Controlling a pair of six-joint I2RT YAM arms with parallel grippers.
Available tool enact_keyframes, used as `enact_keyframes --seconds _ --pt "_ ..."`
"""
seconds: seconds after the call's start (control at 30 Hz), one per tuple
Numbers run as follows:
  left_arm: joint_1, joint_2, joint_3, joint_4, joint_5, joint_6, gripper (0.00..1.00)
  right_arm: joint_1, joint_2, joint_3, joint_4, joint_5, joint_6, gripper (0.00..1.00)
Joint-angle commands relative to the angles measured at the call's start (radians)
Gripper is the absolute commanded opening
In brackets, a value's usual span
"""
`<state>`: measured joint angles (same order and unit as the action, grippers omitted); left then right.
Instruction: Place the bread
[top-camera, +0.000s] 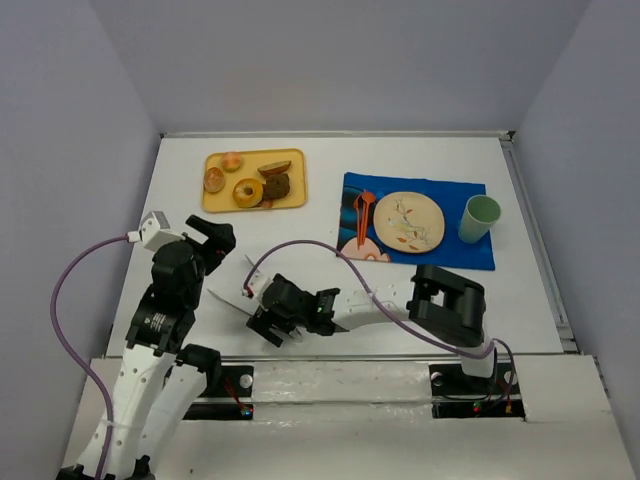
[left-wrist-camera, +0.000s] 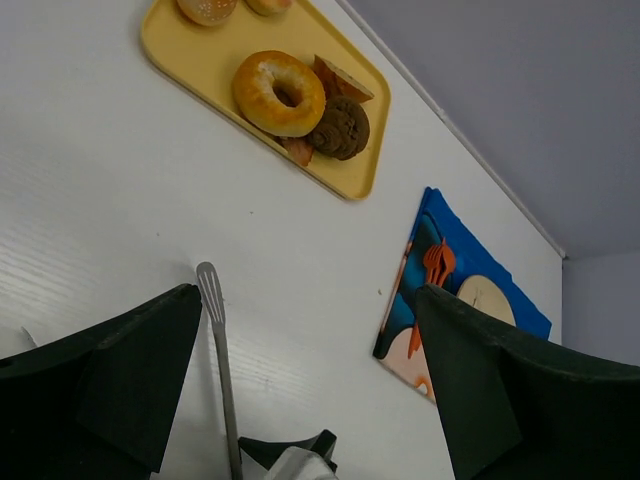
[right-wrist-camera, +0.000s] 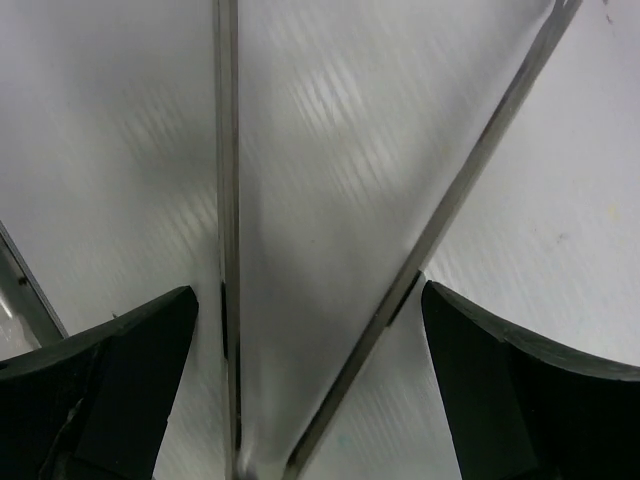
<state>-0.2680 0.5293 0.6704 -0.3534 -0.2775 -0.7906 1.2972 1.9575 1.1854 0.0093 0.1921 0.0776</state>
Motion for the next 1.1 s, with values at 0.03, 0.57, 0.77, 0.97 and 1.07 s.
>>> enact_keyframes --seconds 0.03,0.57,0.77,0.97,1.07 --pt "-0.004 -0.031 -0.014 0.039 0.003 0.021 0.99 -0.010 0.112 0.082 0.093 0.026 0.060 1.00" --pt "-0.004 -0.051 -0.005 0.033 -0.006 0.016 0.99 -0.050 -0.245 -0.130 0.247 0.237 0.205 0.41" --pt "-0.004 -0.054 -0.002 0.039 -0.002 0.013 0.99 -0.134 -0.492 -0.219 0.233 0.236 0.272 0.40" --pt "-0.004 -0.051 -0.031 0.074 0.001 -0.005 0.99 -0.300 -0.605 -0.228 0.163 0.135 0.332 0.42" --pt "-0.002 -0.037 -0.051 0.102 0.020 -0.010 0.99 -0.341 -0.586 -0.179 0.100 0.127 0.332 0.44"
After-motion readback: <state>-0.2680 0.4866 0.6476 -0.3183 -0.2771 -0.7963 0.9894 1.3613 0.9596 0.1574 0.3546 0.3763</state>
